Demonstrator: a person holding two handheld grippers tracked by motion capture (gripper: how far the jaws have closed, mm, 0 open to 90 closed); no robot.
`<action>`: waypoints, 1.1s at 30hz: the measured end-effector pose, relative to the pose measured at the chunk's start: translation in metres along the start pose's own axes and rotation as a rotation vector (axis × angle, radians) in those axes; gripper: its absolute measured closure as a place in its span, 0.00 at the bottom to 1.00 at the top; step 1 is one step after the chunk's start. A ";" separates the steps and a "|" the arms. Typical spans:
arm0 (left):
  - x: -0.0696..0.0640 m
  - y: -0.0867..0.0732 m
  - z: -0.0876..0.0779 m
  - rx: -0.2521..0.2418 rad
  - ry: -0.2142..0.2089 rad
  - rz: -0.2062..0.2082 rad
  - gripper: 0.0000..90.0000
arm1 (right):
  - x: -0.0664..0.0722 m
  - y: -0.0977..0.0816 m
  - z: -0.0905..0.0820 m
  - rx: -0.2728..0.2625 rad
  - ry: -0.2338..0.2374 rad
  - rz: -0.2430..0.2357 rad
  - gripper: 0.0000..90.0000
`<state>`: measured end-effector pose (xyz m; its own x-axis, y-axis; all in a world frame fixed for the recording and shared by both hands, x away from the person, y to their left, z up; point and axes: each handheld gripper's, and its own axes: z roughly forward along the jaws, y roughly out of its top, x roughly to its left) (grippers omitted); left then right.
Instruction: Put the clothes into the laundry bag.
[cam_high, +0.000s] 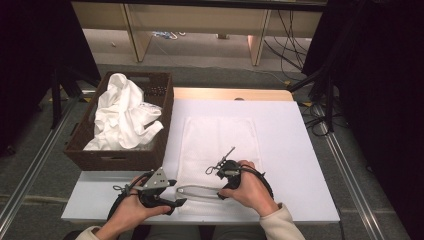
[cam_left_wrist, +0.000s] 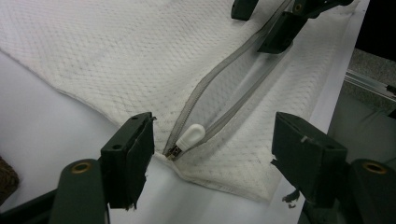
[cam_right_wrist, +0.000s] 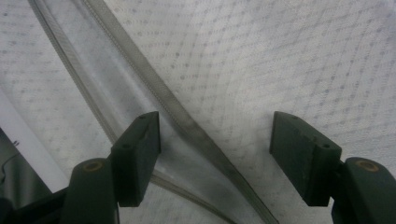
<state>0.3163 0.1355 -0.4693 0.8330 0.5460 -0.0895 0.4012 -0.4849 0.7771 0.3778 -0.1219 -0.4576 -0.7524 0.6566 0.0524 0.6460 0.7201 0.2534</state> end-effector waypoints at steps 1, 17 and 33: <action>0.001 0.000 0.000 0.003 0.001 0.006 0.33 | 0.000 0.000 0.002 -0.007 -0.015 -0.007 0.39; 0.000 0.000 0.000 -0.002 -0.001 -0.003 0.34 | -0.008 0.001 -0.013 -0.121 0.008 0.034 0.99; -0.001 0.012 -0.010 -0.084 -0.015 -0.008 0.30 | -0.005 0.004 -0.042 -0.409 -0.054 0.145 1.00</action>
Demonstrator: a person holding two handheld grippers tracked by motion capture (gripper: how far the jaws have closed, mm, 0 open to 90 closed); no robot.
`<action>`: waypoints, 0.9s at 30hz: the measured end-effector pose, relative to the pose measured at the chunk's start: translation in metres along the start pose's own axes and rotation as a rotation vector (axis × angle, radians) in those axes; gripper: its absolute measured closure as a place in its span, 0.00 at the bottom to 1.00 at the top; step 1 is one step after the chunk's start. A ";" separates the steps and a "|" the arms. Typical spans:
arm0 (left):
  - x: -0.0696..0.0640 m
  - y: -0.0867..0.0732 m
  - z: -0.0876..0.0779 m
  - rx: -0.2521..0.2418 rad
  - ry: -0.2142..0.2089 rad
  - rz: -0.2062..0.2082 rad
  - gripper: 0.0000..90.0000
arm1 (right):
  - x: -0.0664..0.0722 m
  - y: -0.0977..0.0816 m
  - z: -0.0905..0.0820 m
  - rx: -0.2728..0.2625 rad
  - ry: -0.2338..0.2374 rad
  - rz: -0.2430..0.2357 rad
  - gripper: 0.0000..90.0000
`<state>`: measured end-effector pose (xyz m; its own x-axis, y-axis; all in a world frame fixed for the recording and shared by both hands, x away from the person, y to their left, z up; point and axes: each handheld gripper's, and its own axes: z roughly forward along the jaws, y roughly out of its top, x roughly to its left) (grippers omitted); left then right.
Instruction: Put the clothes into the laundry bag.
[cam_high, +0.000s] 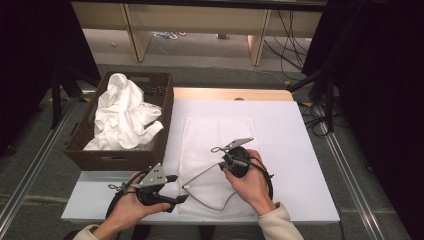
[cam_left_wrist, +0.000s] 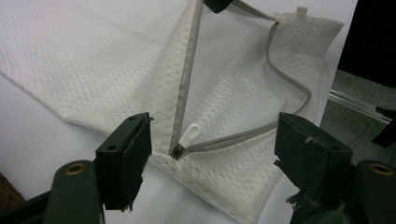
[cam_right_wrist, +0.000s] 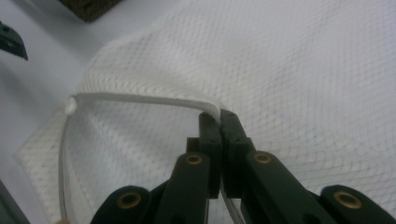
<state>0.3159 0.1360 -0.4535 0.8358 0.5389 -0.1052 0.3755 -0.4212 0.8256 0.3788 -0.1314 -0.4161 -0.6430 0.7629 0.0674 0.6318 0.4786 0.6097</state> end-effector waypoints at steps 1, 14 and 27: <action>0.000 0.002 -0.002 -0.001 -0.001 0.006 0.30 | 0.000 0.000 0.000 0.000 0.000 0.000 1.00; 0.028 0.030 -0.038 -0.134 0.082 -0.026 0.30 | -0.003 0.025 0.000 -0.071 -0.042 0.001 1.00; 0.126 0.081 -0.084 -0.162 0.343 -0.100 0.24 | 0.000 0.027 -0.004 -0.087 -0.040 -0.026 1.00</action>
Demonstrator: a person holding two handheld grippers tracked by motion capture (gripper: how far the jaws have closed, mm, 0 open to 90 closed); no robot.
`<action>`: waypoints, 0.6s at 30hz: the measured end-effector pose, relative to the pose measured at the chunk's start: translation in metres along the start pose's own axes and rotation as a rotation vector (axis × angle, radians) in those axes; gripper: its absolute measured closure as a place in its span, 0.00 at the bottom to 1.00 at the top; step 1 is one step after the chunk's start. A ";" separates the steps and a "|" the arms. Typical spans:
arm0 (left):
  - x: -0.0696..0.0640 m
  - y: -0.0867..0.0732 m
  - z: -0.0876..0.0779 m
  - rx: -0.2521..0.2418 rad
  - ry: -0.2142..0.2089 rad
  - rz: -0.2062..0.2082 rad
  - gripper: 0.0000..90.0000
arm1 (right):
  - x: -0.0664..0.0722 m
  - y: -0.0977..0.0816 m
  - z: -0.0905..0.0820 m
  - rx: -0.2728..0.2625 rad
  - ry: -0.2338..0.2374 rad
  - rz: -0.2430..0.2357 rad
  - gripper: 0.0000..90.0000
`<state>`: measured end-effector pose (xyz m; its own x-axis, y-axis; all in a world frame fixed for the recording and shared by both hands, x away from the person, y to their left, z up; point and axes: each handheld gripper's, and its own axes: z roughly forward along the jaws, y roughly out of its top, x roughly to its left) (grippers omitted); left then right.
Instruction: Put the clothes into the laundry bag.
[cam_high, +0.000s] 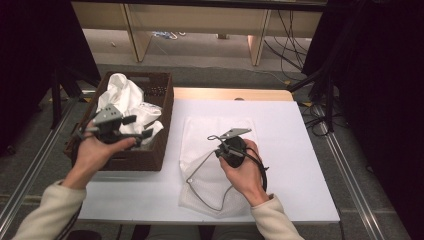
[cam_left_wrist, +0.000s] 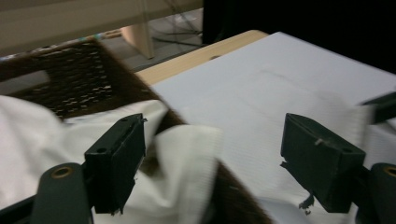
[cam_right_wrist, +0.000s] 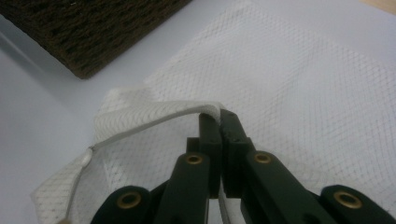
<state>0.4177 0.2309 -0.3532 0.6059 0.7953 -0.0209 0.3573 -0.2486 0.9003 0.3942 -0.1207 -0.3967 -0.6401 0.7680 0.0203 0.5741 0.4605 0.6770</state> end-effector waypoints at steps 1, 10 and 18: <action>0.010 0.004 0.004 0.018 0.017 -0.008 0.23 | 0.001 0.000 -0.001 0.002 -0.011 0.013 1.00; 0.074 0.018 0.049 0.250 0.082 -0.029 0.16 | 0.000 0.000 -0.003 0.005 -0.010 0.013 1.00; 0.089 -0.001 0.082 0.336 0.078 -0.130 0.16 | -0.001 0.001 -0.007 -0.016 -0.021 0.026 1.00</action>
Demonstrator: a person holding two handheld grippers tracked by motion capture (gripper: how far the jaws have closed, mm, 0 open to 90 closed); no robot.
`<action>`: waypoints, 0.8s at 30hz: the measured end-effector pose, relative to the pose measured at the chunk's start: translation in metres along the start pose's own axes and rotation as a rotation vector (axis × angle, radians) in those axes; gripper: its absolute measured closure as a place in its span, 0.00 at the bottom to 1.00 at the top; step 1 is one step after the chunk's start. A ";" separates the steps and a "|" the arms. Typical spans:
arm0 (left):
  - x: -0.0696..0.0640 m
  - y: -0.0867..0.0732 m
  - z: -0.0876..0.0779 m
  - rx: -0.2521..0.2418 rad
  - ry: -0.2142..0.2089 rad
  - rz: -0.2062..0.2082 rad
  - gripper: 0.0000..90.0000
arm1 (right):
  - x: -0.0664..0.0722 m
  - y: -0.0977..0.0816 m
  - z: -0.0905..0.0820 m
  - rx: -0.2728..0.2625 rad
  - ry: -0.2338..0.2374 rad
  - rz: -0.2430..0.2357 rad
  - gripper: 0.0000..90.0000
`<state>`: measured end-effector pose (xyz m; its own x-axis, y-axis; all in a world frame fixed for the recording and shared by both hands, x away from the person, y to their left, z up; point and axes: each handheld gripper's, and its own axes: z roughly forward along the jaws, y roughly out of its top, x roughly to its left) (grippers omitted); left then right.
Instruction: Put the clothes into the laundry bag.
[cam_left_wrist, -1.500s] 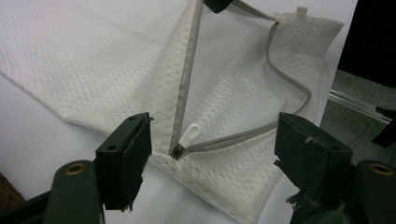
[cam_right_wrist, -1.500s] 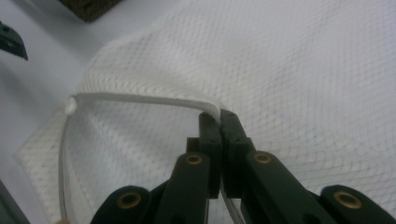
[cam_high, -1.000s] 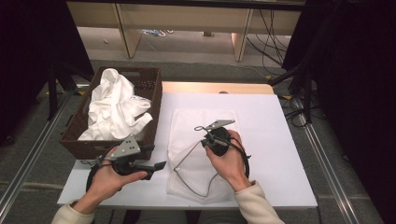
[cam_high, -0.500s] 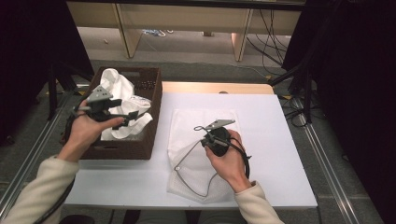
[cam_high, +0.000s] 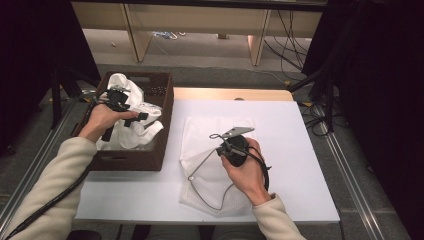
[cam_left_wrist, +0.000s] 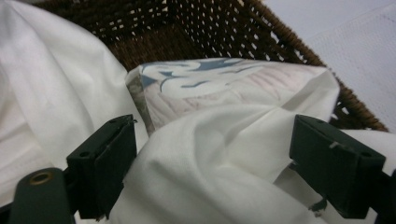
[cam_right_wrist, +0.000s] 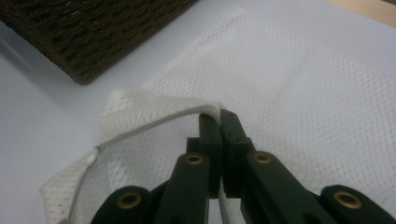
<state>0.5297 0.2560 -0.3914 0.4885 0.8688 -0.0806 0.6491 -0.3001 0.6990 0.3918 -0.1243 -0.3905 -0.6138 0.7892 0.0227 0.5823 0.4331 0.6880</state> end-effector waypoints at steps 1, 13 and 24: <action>0.000 -0.001 0.002 0.000 0.005 -0.007 0.16 | -0.001 0.000 0.000 -0.011 -0.001 -0.017 1.00; 0.005 -0.006 0.009 0.023 0.052 -0.027 0.12 | -0.001 0.000 0.002 0.007 0.010 -0.010 1.00; 0.013 -0.021 0.032 0.183 0.088 -0.075 0.00 | -0.002 -0.001 0.003 0.012 0.009 -0.021 1.00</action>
<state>0.5413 0.2608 -0.4298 0.3868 0.9203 -0.0595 0.7810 -0.2925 0.5518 0.3941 -0.1246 -0.3934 -0.6309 0.7758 0.0150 0.5756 0.4550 0.6794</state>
